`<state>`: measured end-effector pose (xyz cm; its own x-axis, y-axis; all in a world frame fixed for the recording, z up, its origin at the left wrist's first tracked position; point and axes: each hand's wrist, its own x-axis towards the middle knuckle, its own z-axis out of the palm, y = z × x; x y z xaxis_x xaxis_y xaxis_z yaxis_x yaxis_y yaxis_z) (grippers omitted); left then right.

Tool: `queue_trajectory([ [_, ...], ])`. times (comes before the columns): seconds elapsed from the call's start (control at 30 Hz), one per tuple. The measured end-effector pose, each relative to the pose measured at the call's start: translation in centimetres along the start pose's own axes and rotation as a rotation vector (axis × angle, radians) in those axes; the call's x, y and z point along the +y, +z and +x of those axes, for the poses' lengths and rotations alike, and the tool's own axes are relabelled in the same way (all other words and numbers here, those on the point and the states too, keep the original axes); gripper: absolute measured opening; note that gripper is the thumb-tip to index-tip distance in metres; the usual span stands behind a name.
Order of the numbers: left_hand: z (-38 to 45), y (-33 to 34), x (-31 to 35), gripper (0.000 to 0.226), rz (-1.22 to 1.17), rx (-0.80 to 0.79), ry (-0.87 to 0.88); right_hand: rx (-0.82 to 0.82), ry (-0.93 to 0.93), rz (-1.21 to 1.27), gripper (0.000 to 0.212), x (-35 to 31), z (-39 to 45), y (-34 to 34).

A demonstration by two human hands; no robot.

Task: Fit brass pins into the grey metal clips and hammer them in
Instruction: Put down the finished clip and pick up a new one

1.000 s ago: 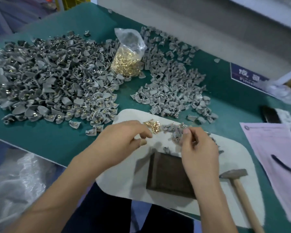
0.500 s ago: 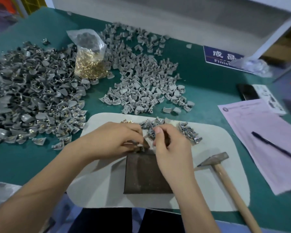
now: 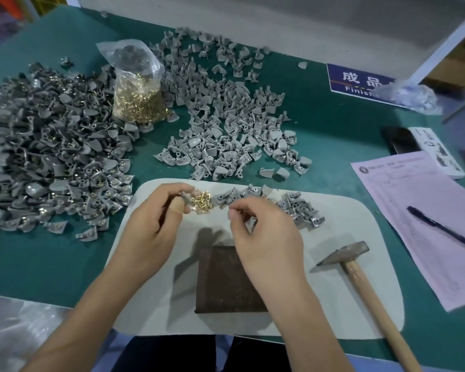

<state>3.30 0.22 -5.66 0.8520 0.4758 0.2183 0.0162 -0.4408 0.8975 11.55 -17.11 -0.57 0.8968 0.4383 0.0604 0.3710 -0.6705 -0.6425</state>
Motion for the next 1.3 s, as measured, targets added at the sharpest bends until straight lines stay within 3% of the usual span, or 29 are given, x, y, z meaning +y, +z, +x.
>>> queue_trajectory([
  [0.2, -0.5, -0.2, -0.5, 0.016, -0.055, 0.132, -0.035, -0.110, -0.039, -0.229, 0.011, -2.0, 2.2, 1.5],
  [0.6, -0.3, -0.4, -0.1, 0.023, -0.018, 0.129, -0.007, -0.175, -0.112, -0.526, 0.010, -4.1, 3.6, 3.0],
  [0.8, -0.4, -0.3, -0.2, 0.028, -0.038, 0.123, -0.042, -0.161, -0.259, -0.587, 0.007, -4.5, 3.4, 3.0],
  [0.93, -0.4, -0.2, -0.7, 0.018, -0.122, 0.120, -0.032, -0.141, -0.255, -0.539, 0.022, -4.4, 3.5, 3.1],
  [1.13, -0.6, -0.4, -0.5, 0.013, -0.201, 0.164, 0.012, -0.093, -0.277, -0.447, 0.016, -4.1, 3.1, 2.6],
  [1.3, -0.9, -0.4, 1.2, 0.006, -0.271, 0.130, 0.024, -0.015, -0.250, 0.089, 0.008, -3.9, 1.9, 0.5],
])
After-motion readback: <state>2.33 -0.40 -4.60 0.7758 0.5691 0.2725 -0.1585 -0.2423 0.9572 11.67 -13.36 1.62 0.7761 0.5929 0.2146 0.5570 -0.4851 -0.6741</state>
